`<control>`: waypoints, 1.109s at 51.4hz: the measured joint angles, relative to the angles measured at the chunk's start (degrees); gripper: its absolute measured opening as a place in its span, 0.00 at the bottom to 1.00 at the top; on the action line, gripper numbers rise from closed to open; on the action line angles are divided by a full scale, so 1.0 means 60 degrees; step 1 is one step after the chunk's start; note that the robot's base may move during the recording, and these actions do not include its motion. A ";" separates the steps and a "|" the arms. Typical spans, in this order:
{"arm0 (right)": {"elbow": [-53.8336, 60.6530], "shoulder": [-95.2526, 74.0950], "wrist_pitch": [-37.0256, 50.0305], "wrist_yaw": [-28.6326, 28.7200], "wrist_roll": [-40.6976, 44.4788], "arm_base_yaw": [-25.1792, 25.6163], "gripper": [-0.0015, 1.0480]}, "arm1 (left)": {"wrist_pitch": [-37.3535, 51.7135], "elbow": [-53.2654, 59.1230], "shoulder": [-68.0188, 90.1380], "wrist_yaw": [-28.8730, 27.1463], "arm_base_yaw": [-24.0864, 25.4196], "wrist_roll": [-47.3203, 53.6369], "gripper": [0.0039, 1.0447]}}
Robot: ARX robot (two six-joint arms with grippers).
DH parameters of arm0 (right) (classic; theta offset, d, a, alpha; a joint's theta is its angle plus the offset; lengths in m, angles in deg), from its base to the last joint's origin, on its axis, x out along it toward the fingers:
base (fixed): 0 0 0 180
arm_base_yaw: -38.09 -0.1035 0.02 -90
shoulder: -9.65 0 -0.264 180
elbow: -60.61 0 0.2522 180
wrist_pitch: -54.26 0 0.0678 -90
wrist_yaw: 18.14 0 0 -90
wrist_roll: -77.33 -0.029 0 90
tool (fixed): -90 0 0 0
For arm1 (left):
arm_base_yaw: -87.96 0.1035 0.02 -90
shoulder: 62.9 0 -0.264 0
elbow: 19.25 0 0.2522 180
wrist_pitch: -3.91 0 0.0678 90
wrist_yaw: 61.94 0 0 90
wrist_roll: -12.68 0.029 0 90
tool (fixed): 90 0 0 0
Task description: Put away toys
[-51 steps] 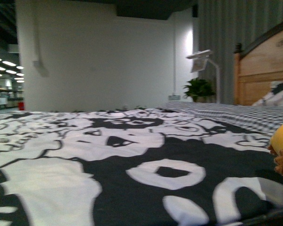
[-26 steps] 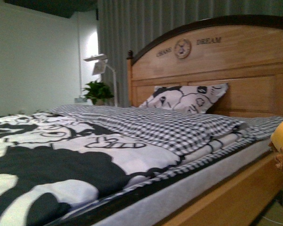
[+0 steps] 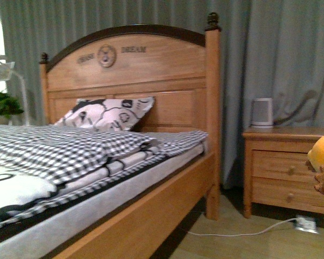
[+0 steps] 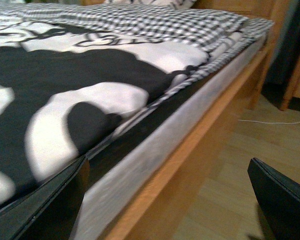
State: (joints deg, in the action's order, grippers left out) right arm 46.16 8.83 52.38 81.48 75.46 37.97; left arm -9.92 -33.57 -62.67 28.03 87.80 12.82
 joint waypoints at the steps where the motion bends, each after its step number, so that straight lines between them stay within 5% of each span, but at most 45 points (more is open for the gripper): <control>1: 0.0000 0.0000 0.0000 -0.0004 0.0000 0.0000 0.08 | 0.0000 0.0000 0.0000 0.0004 0.0000 0.0000 0.94; 57: 0.0000 0.0015 0.0000 0.0011 0.0000 0.0004 0.08 | 0.0000 0.0000 -0.0004 0.0004 0.0000 0.0000 0.94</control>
State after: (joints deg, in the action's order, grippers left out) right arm 46.16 8.91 52.38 81.55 75.46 37.99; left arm -9.92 -33.57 -62.69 28.05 87.80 12.82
